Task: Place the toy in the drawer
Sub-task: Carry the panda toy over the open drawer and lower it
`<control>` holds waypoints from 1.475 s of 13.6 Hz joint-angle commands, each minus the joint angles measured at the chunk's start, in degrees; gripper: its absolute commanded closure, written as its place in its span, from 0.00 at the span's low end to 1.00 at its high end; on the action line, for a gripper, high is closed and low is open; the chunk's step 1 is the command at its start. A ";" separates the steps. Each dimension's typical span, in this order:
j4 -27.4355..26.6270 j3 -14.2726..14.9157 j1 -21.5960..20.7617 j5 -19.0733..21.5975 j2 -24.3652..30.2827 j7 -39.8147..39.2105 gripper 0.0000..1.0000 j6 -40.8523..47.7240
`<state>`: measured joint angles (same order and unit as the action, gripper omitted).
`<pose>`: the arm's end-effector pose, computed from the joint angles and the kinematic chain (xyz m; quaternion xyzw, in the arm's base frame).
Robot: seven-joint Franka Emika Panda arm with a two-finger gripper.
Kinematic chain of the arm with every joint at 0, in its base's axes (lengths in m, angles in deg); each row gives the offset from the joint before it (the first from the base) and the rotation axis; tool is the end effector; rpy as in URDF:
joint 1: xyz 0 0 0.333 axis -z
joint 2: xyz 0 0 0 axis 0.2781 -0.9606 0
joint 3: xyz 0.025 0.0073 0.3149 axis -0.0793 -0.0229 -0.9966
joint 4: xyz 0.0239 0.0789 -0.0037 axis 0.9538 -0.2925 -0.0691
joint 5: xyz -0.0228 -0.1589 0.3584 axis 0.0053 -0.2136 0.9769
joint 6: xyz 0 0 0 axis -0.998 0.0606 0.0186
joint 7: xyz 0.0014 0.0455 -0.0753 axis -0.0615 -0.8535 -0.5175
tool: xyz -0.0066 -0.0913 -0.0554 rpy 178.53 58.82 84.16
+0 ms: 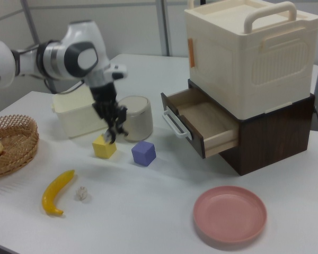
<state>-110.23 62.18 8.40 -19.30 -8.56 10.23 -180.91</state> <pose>0.6312 0.0249 0.4677 0.9961 -0.0691 0.0122 0.0541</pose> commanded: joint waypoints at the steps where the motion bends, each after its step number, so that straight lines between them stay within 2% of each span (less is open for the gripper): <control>1: 9.25 0.34 3.25 -0.54 -0.59 -11.19 1.00 1.94; 3: 11.91 0.43 4.75 -1.76 -0.68 -16.47 1.00 1.68; 7: 14.11 0.43 5.19 -9.49 -1.21 -28.26 0.99 -0.50; 10: 14.03 0.43 6.16 -12.66 -3.04 -29.68 0.98 -6.83; 12: 14.03 0.34 7.38 -16.44 -4.45 -32.13 0.98 -11.31; 16: 13.94 0.43 9.32 -16.63 -5.78 -36.18 0.97 -18.25; 20: 13.94 0.34 11.26 -16.63 -7.97 -39.52 0.84 -24.42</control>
<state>-97.44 62.35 18.83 -35.27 -14.60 -26.62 -201.90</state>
